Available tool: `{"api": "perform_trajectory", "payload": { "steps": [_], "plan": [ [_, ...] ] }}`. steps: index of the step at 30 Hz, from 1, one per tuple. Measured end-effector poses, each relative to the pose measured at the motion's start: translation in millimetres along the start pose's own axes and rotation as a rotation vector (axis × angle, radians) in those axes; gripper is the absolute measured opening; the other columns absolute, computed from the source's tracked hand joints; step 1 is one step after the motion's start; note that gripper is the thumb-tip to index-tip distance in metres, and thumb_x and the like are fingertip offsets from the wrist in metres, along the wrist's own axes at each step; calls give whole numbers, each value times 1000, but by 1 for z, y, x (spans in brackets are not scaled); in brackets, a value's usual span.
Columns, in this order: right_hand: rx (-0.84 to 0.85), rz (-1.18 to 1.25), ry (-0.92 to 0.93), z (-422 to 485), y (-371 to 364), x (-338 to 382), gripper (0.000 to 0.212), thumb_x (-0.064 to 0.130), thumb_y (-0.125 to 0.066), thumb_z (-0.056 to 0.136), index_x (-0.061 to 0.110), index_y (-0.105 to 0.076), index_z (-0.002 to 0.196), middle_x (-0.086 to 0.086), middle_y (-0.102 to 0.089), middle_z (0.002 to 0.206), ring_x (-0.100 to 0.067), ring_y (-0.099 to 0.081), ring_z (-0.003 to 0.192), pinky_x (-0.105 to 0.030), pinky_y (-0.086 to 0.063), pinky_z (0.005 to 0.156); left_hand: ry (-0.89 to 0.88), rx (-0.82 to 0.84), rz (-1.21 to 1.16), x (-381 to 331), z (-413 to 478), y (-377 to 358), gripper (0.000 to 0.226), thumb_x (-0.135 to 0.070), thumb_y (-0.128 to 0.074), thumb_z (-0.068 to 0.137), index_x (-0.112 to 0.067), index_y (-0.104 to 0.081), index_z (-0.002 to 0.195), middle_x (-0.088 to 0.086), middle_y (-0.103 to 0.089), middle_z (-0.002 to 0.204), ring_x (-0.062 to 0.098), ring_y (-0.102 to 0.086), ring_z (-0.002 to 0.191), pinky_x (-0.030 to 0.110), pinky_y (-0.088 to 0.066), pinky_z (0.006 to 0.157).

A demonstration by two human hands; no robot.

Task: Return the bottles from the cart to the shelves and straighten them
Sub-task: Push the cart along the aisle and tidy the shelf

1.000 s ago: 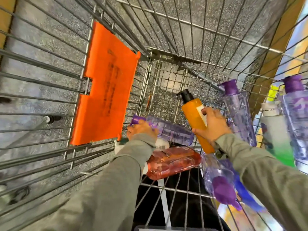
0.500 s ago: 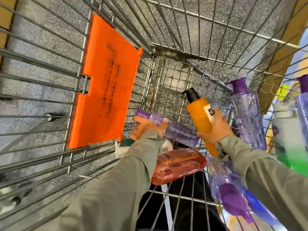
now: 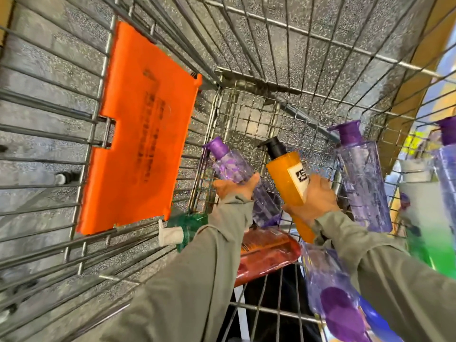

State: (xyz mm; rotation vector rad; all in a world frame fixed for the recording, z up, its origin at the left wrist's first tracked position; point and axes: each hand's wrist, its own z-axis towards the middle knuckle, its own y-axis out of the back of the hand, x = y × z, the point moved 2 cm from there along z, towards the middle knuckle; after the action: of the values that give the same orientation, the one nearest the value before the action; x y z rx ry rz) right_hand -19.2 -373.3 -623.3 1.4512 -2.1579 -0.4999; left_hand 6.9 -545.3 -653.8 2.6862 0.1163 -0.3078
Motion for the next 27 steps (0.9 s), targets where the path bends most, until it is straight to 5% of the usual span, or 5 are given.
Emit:
{"api": "perform_trajectory", "payload": {
  "steps": [6, 13, 18, 23, 27],
  "plan": [
    [20, 229, -44, 1, -9, -6, 86, 30, -85, 67, 14, -28, 130, -11, -47, 122, -34, -46, 116, -49, -43, 99, 57, 43, 9, -2, -3, 4, 95, -40, -72, 79, -2, -11, 141, 14, -52, 124, 32, -55, 110, 28, -40, 90],
    [20, 112, -39, 6, -6, -1, 87, 41, -89, 55, 8, -44, 122, -9, -51, 114, -31, -51, 109, -41, -46, 94, 34, 123, -59, -7, -14, 16, 69, -28, -72, 81, -10, -23, 125, -1, -39, 77, 9, -38, 60, 24, -36, 79],
    [-13, 132, -31, 3, -6, 0, 89, 38, -89, 56, 10, -39, 125, -10, -48, 119, -31, -46, 114, -45, -42, 100, -35, 153, -101, -3, -12, 19, 75, -20, -74, 80, -8, -24, 134, -5, -41, 76, 8, -43, 63, 25, -39, 84],
    [-44, 288, -49, 3, -6, -6, 85, 25, -90, 57, 12, -35, 119, -11, -53, 109, -31, -54, 100, -45, -49, 88, -90, 200, -132, -3, -10, 21, 76, -24, -86, 62, -17, -38, 121, 4, -61, 104, 26, -62, 96, 46, -49, 93],
    [-63, 393, -66, 3, -4, -10, 85, 22, -90, 59, 12, -32, 120, -10, -58, 104, -32, -59, 94, -47, -50, 89, -184, 170, -208, -9, -14, 17, 74, -16, -85, 65, -25, -31, 114, -6, -57, 95, 9, -56, 79, 29, -44, 84]
  ]
}}
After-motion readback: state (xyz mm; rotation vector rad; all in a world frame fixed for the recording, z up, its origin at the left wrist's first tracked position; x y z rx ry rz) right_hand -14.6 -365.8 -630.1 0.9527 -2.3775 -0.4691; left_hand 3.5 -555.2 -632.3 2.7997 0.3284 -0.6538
